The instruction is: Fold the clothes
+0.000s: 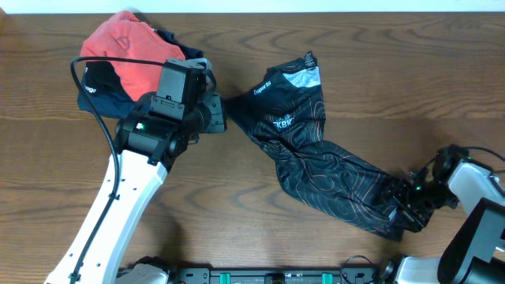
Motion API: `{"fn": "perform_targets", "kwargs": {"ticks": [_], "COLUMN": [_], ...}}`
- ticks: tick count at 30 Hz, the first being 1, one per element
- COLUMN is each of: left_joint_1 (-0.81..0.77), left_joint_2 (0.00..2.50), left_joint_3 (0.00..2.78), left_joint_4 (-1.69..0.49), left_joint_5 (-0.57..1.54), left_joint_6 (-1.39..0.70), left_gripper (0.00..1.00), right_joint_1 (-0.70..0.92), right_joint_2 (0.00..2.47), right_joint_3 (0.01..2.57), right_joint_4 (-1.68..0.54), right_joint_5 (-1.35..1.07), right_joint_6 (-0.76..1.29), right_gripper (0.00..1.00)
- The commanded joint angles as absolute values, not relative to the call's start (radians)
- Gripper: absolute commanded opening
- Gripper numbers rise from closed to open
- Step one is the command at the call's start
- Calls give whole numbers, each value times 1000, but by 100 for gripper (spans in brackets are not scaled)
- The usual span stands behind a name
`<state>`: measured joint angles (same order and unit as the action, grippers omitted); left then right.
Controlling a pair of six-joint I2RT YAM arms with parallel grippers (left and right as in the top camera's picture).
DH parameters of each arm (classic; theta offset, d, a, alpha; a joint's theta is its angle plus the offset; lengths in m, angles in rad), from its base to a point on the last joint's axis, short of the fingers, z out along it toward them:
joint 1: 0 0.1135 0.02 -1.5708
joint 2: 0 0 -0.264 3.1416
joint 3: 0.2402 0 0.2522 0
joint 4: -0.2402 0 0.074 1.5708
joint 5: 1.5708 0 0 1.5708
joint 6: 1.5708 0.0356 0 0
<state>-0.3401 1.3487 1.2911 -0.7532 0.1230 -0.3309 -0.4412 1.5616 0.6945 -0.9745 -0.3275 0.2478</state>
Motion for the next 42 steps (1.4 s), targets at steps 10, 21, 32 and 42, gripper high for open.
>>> {"fn": "perform_targets", "kwargs": {"ticks": [10,21,32,42], "left_joint_1": [-334,-334,-334,-334], "left_joint_2": [1345,1314,1277,1277], "left_joint_3": [1311,1311,1311,1311], "left_joint_4": [-784,-809,-810,-810], "left_joint_5": [103,103,103,103], "left_joint_6": [-307,-284,-284,-284], "left_gripper": [6,7,6,6], "right_joint_1": [-407,-419,-419,-418], "right_joint_2": [1530,1445,1444,1444], "right_joint_3": [775,1075,986,747], "right_joint_4": [-961,-1172,-1169,-956], "right_joint_5": [-558,-312,-102,-270], "right_joint_6": [126,138,255,281], "right_gripper": [1,1,26,53]}}
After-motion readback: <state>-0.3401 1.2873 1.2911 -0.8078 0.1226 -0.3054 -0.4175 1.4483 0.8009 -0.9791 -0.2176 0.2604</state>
